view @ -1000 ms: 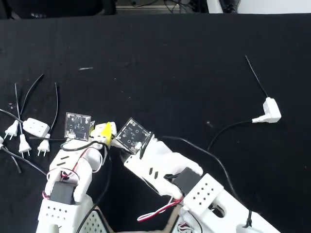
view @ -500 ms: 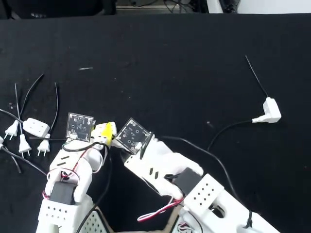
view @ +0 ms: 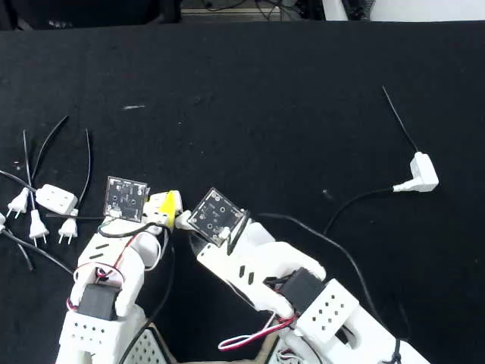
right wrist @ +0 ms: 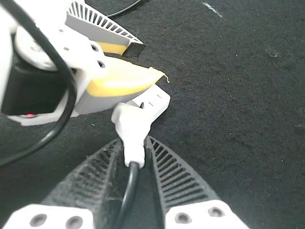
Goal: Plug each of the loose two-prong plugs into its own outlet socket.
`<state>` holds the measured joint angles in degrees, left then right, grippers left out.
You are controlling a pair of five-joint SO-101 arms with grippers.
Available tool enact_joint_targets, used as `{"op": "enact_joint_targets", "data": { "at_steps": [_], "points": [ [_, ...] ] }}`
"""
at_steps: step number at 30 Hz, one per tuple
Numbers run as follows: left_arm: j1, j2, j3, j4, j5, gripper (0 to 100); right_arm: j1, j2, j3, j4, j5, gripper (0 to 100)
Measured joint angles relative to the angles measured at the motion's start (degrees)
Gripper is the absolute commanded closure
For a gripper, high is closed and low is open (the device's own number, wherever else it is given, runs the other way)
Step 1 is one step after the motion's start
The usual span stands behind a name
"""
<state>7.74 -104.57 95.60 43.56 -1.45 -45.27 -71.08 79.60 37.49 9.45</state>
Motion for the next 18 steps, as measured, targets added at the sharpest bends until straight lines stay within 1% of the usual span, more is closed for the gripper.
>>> {"op": "enact_joint_targets", "data": {
  "at_steps": [6,9,13,18],
  "points": [
    [-0.2,0.0,0.0,0.0,0.0,85,0.0,0.0,0.3,0.0,0.0,98.8],
    [-2.4,0.2,-0.1,0.1,0.0,85,0.9,1.6,0.3,-0.5,0.0,98.8],
    [-6.0,0.5,-0.2,0.2,-0.1,85,2.3,10.1,-2.6,-1.1,0.0,98.8],
    [-6.7,0.5,-0.2,0.2,-0.1,85,2.4,25.7,-9.5,-3.7,0.0,98.8]
  ]
}}
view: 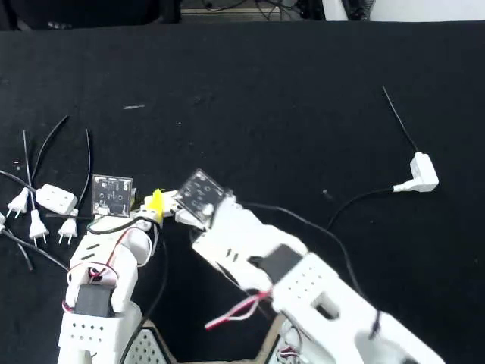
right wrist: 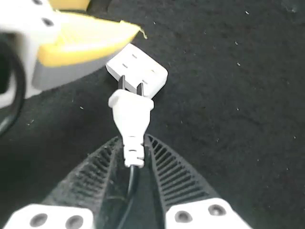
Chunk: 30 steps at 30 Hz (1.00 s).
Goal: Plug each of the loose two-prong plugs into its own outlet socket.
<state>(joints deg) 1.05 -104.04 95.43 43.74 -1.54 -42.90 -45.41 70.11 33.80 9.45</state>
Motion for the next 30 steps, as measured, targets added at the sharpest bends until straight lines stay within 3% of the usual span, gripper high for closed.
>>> {"op": "enact_joint_targets", "data": {
  "at_steps": [10,16,26,30],
  "points": [
    [0.0,0.0,0.0,0.0,0.0,85,6.8,29.5,-16.1,-2.9,0.8,98.8],
    [0.0,0.0,0.0,0.0,0.0,85,9.9,41.6,-28.1,6.3,3.8,98.6],
    [0.0,0.0,0.0,0.0,0.0,85,14.4,49.8,-37.1,8.3,4.0,88.9],
    [0.0,0.0,0.0,0.0,0.0,85,14.9,50.2,-37.1,8.3,8.2,88.9]
  ]
}}
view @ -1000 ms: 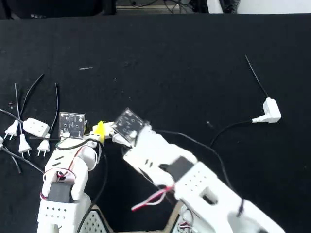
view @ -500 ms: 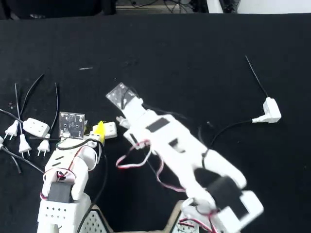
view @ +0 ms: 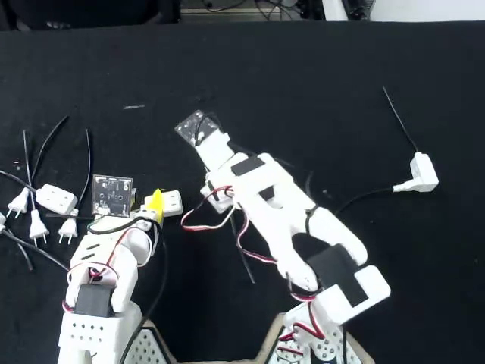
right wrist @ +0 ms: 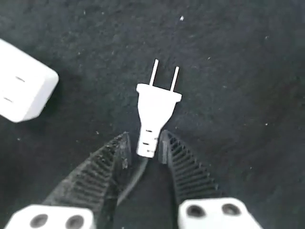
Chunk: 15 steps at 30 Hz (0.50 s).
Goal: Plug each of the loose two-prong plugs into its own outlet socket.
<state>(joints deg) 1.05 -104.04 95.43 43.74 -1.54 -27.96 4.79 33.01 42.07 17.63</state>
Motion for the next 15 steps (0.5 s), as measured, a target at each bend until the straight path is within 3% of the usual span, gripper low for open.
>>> {"op": "enact_joint_targets", "data": {
  "at_steps": [15],
  "points": [
    [0.0,0.0,-0.1,0.0,0.0,85,0.4,3.7,0.0,-6.3,2.8,88.8]
  ]
}}
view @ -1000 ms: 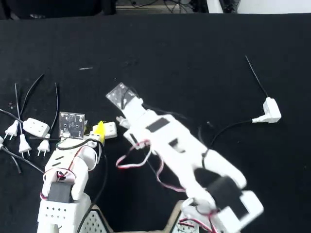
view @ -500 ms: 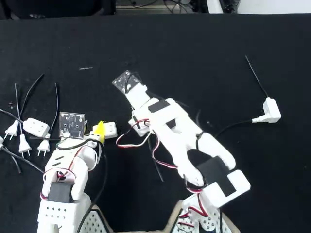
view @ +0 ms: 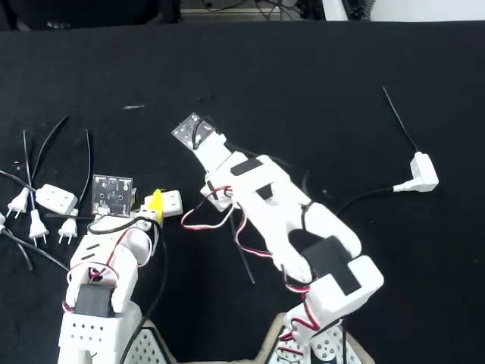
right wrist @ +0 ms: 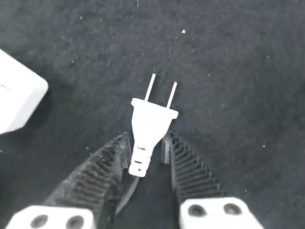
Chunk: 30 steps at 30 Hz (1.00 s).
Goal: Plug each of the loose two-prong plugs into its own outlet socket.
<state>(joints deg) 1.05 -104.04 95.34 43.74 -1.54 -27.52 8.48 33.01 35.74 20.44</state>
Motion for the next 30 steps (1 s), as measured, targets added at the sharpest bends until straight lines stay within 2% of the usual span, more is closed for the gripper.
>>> {"op": "enact_joint_targets", "data": {
  "at_steps": [9,14,20,24,30],
  "points": [
    [0.0,0.0,0.0,0.0,0.0,85,0.0,-6.8,3.0,-1.1,0.0,88.8],
    [0.0,0.0,0.0,0.0,0.0,85,-1.1,-10.1,9.0,-7.3,0.0,88.8],
    [0.0,0.0,0.0,0.0,0.0,85,-1.8,-4.7,6.9,-8.4,2.4,88.8],
    [0.0,0.0,0.0,0.0,0.0,85,-1.8,-1.1,1.9,-5.4,2.5,88.8],
    [0.0,0.0,0.0,0.0,0.0,85,1.4,0.5,-0.4,-3.5,2.8,88.8]
  ]
}}
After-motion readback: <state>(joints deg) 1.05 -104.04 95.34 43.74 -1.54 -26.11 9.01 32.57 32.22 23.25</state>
